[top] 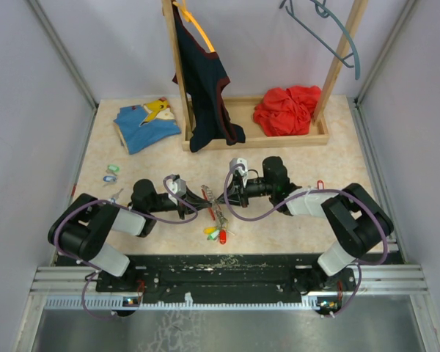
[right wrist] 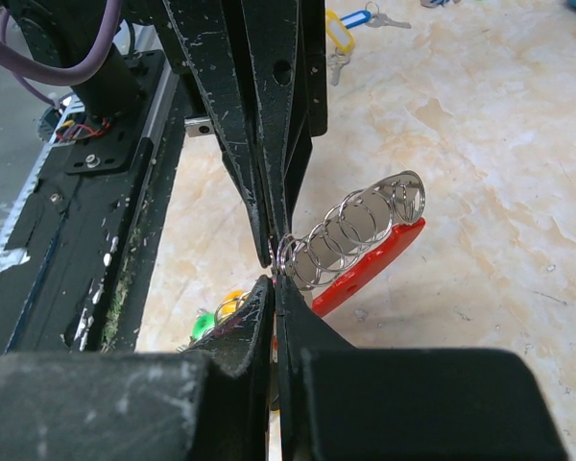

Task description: Put the keys on the keyring

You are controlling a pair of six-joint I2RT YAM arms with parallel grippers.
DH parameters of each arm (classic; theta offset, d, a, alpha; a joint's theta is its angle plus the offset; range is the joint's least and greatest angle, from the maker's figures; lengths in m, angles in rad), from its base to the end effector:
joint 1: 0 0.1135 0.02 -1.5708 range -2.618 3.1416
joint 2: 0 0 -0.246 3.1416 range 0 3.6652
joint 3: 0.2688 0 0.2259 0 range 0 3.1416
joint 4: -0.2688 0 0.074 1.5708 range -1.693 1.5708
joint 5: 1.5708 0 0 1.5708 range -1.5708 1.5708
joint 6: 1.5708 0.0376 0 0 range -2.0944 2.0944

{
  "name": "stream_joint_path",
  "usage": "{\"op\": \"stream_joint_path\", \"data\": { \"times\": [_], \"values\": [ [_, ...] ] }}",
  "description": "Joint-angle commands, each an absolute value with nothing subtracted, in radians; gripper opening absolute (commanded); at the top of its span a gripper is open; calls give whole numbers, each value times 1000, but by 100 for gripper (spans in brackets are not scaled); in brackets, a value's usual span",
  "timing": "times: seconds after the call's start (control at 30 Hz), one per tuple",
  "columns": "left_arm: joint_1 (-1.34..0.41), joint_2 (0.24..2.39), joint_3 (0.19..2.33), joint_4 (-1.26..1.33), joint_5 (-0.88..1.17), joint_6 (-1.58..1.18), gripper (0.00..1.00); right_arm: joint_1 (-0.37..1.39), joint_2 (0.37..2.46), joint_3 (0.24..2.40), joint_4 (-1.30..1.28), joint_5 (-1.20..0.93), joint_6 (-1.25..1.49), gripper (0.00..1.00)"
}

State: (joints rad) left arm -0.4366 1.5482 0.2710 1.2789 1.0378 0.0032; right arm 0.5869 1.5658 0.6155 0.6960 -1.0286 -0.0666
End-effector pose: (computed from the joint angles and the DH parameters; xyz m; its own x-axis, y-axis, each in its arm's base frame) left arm 0.1929 -0.1258 0.1685 0.0047 -0.0004 -1.0000 0.9953 0.0962 0.0047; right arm 0.2191 0.1844 0.1937 -0.1441 -0.1370 -0.9800 -0.9878 -0.0386 0.1506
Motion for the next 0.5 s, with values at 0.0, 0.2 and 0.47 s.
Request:
{"op": "stream_joint_path", "data": {
  "times": [0.0, 0.2, 0.47],
  "values": [
    [-443, 1546, 268, 1328, 1065, 0, 0, 595, 1577, 636, 742, -1059, -66, 0],
    [-443, 1550, 270, 1335, 1071, -2, 0, 599, 1581, 642, 718, -1043, -82, 0],
    [-442, 1555, 270, 1348, 1075, -10, 0, 606, 1586, 648, 713, -1049, -92, 0]
  ]
}}
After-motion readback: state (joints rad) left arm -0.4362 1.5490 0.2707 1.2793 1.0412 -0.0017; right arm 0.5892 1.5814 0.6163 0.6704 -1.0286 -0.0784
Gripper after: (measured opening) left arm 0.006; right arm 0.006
